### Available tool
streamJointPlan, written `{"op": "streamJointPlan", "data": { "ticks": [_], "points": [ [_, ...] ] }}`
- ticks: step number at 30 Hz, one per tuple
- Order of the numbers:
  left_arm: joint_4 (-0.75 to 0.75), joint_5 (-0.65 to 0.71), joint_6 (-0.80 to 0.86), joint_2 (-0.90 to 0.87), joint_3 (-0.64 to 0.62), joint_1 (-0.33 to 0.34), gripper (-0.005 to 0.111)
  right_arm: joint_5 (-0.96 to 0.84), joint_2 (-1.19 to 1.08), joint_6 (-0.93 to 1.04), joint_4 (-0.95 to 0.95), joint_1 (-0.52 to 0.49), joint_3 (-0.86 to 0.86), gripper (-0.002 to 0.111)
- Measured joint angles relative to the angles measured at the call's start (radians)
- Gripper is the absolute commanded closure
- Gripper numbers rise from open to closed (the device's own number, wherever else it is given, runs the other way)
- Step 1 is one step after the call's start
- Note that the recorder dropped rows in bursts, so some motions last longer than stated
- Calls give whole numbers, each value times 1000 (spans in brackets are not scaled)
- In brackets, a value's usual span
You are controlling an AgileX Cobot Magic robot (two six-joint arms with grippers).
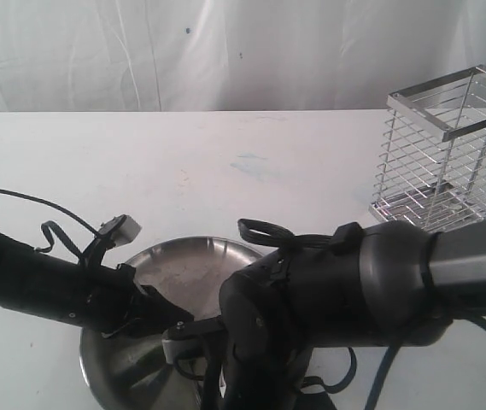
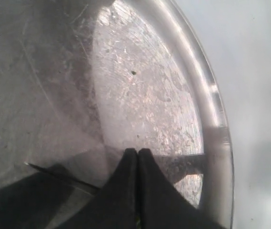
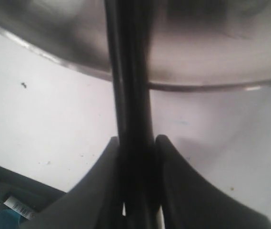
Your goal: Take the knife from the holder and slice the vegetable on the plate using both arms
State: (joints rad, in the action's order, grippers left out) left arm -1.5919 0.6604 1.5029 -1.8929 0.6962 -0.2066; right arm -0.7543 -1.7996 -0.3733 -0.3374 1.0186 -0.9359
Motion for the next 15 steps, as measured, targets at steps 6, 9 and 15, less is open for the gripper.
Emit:
{"op": "streamJointPlan", "data": {
  "ticks": [6,9,15],
  "points": [
    [-19,-12,-14,3,-13,0,107,5,2,0,-15,0,0,108],
    [-19,-16,-29,6,-13,0,107,5,2,2,-15,0,0,108],
    [19,4,-31,0,55,-2,107,5,-1,-2,-23,0,4,108]
  ]
}}
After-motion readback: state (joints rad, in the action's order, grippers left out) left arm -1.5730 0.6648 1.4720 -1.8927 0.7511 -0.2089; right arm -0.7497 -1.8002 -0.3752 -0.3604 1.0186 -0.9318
